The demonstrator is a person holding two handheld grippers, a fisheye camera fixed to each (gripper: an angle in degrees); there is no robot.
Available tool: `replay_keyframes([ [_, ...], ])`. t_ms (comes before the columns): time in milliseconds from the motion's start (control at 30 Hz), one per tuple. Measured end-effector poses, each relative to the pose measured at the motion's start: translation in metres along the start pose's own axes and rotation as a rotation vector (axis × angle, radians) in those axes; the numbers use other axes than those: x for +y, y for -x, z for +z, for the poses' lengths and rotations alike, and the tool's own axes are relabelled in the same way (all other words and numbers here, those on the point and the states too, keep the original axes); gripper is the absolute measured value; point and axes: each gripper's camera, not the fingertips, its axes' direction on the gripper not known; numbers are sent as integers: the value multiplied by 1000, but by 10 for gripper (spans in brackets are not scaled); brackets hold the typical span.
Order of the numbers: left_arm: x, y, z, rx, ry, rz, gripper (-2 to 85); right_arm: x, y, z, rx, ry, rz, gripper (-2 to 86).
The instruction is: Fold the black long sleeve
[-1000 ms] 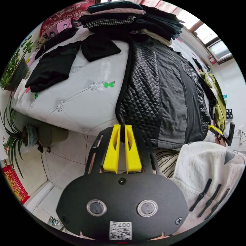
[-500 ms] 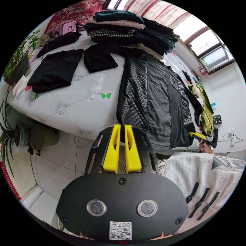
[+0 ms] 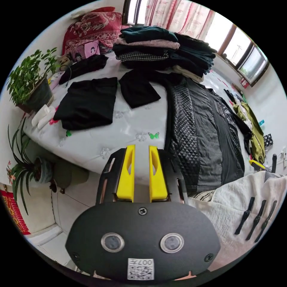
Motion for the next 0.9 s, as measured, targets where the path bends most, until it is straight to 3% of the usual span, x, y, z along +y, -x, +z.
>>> replay_keyframes([
  [167,-114,-1,33,5,-19,91,101,-58,56,9,-86,-47,-63,7],
  [400,-246,-11,125,-152,161,328,74,-123,119,23,-121,-1,-129,4],
  [467,-258,0,122,-91,88,367,37,-132,125,28,-123,22,-113,3],
  [600,-290,53,113,108,136,301,-3,-144,134,34,-106,40,-68,1],
  [667,-304,96,78,322,19,216,-6,-147,135,36,-109,48,-48,0],
  [733,-321,170,9,574,-244,78,-8,-149,135,36,-115,50,-35,0],
  [900,-324,333,-110,745,-721,-243,-9,-165,131,36,-124,47,-45,1],
])
